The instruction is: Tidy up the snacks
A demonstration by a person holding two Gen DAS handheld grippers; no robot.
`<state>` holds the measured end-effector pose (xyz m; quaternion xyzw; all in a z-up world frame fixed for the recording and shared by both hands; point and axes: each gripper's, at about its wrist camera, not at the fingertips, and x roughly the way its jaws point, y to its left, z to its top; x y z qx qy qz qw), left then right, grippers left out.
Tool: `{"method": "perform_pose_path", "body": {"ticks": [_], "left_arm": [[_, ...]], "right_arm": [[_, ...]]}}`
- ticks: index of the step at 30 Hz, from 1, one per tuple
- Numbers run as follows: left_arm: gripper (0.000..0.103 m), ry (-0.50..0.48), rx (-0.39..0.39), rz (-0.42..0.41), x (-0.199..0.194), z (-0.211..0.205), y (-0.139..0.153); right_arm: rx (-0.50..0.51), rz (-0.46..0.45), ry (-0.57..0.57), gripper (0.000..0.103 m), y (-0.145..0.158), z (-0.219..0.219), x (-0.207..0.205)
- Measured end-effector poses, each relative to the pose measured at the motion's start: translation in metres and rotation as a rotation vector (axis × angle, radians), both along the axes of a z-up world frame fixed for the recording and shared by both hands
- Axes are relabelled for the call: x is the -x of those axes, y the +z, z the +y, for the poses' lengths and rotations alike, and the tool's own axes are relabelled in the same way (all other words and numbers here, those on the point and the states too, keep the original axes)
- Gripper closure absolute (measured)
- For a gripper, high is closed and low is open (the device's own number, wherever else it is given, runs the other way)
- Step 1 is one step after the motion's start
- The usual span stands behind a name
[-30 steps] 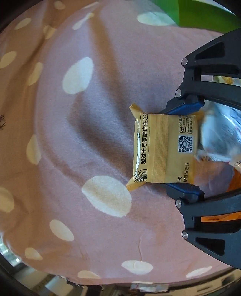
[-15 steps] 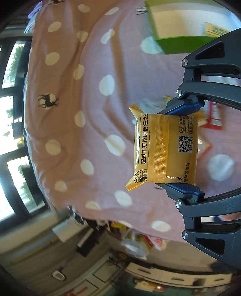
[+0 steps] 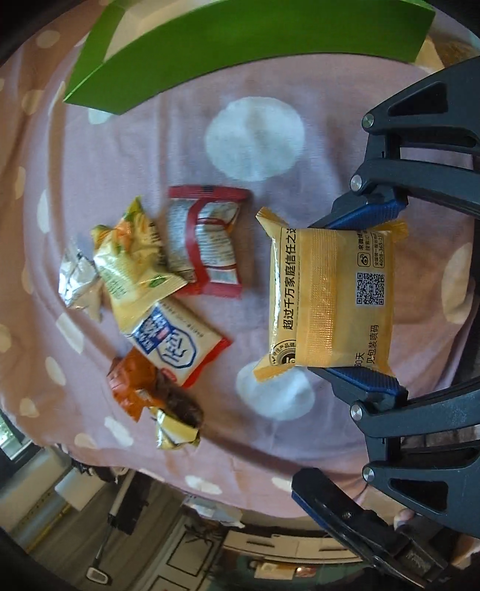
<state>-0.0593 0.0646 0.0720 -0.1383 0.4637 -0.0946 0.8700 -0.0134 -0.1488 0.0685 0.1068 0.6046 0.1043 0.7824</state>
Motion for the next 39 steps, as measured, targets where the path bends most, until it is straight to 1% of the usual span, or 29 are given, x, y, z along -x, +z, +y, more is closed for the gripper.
{"method": "perform_pose_path", "body": {"ticks": [1,2,4,7,9,11,13,15,17,18,20,21,23,26,27,28,29,30,31,32,34,35,36,39], "left_arm": [[0.009,-0.002,-0.001,0.002,0.001,-0.001,-0.001],[0.009,-0.008,0.000,0.005,0.002,-0.004,-0.001],[0.010,-0.017,0.007,0.008,0.002,-0.006,-0.002],[0.012,-0.047,0.027,0.010,0.003,-0.014,-0.001],[0.013,-0.075,0.045,0.015,0.002,-0.022,-0.002],[0.014,-0.114,0.064,0.027,0.000,-0.032,-0.005],[0.019,-0.144,0.067,0.034,-0.002,-0.040,-0.009],[0.023,-0.173,0.055,0.047,-0.005,-0.050,-0.015],[0.025,-0.196,0.043,0.065,-0.008,-0.057,-0.021],[0.026,-0.203,0.036,0.073,-0.010,-0.060,-0.025],[0.029,-0.215,0.033,0.090,-0.013,-0.062,-0.032],[0.030,-0.221,0.040,0.097,-0.014,-0.062,-0.034],[0.032,-0.236,0.065,0.112,-0.018,-0.064,-0.037],[0.036,-0.253,0.076,0.126,-0.022,-0.068,-0.041],[0.039,-0.262,0.080,0.129,-0.023,-0.070,-0.042],[0.045,-0.275,0.090,0.133,-0.024,-0.071,-0.042],[0.047,-0.299,0.114,0.138,-0.024,-0.073,-0.043],[0.053,-0.316,0.131,0.144,-0.025,-0.075,-0.043],[0.054,-0.330,0.143,0.152,-0.024,-0.077,-0.044],[0.054,-0.337,0.136,0.152,-0.023,-0.080,-0.044],[0.056,-0.345,0.122,0.134,-0.021,-0.083,-0.042],[0.056,-0.353,0.125,0.122,-0.018,-0.084,-0.040],[0.056,-0.356,0.126,0.114,-0.017,-0.084,-0.038],[0.057,-0.360,0.140,0.103,-0.016,-0.087,-0.030]], "right_arm": [[-0.006,-0.004,-0.004,0.023,0.002,0.000,0.003],[-0.007,-0.021,-0.013,0.022,0.007,-0.002,0.005],[-0.034,-0.074,-0.024,0.022,0.020,-0.009,0.010],[-0.114,-0.115,-0.058,0.021,0.037,-0.021,0.017],[-0.134,-0.141,-0.080,0.021,0.043,-0.028,0.022],[-0.138,-0.149,-0.109,0.021,0.043,-0.035,0.027],[-0.164,-0.148,-0.138,0.021,0.039,-0.040,0.030],[-0.205,-0.128,-0.167,0.021,0.030,-0.047,0.031],[-0.224,-0.102,-0.190,0.022,0.022,-0.051,0.031],[-0.224,-0.098,-0.197,0.023,0.019,-0.051,0.032],[-0.224,-0.091,-0.197,0.030,0.016,-0.052,0.032],[-0.238,-0.084,-0.201,0.031,0.013,-0.052,0.031],[-0.268,-0.070,-0.199,0.038,0.007,-0.052,0.026],[-0.284,-0.034,-0.189,0.046,-0.004,-0.048,0.018],[-0.286,-0.023,-0.184,0.046,-0.008,-0.046,0.016],[-0.290,-0.016,-0.180,0.047,-0.011,-0.045,0.015],[-0.298,-0.011,-0.175,0.049,-0.013,-0.043,0.014],[-0.309,-0.008,-0.171,0.050,-0.015,-0.042,0.014],[-0.312,-0.004,-0.170,0.052,-0.017,-0.042,0.013],[-0.311,0.000,-0.170,0.052,-0.018,-0.041,0.013],[-0.305,0.006,-0.172,0.053,-0.021,-0.040,0.013],[-0.307,0.004,-0.173,0.056,-0.021,-0.040,0.014],[-0.315,0.001,-0.170,0.056,-0.021,-0.040,0.014],[-0.291,-0.021,-0.172,0.056,-0.011,-0.039,0.017]]}}
